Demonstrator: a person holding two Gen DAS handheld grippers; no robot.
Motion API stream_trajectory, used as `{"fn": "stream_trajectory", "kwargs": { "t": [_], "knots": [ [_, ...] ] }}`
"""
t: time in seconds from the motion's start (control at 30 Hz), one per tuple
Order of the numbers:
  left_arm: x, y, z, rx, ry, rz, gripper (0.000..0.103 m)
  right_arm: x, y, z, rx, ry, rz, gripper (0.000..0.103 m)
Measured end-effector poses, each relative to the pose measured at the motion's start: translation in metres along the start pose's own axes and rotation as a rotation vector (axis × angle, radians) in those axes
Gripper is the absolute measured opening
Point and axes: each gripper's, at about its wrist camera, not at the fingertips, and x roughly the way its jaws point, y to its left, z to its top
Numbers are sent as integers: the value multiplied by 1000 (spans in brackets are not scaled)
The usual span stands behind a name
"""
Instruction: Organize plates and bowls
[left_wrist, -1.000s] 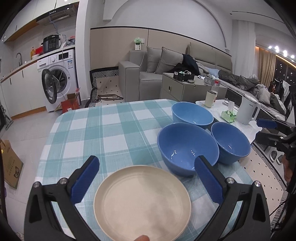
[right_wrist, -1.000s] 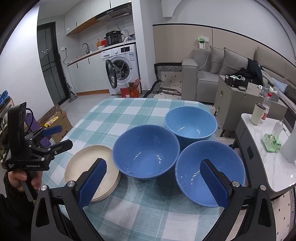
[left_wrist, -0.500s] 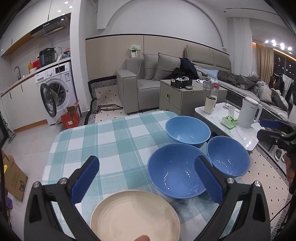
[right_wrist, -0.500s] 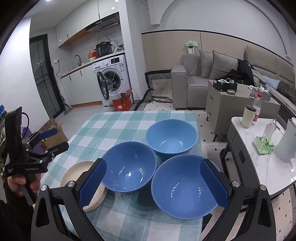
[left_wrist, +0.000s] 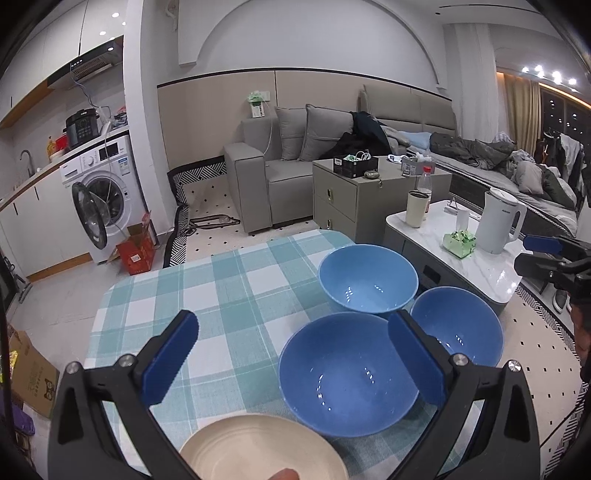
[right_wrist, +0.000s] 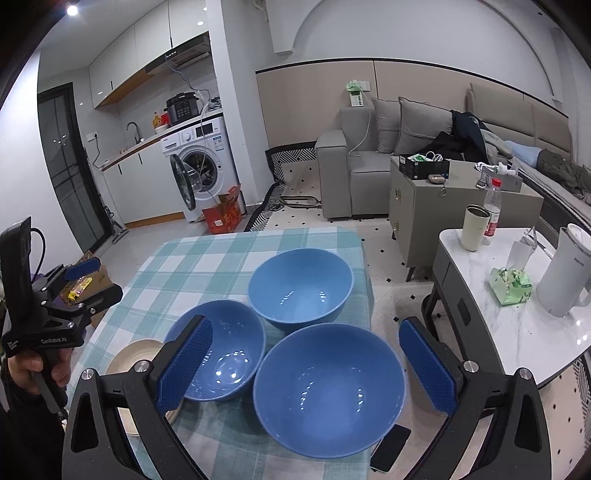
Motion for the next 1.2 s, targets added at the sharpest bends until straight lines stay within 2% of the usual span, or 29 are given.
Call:
{"fn": "stream_trajectory", "kwargs": {
  "t": [0.5,0.83,1.2],
  "knots": [
    [60,-22,25,30,38,-31,103,51,-53,8,66,60,-64,102],
    [108,-27,36,19,92,-62,103,98,-61,23,87,126,-29,102],
    [154,-25,37,4,137,-63,103,149,-69,32,148,210,16,102]
  ]
}}
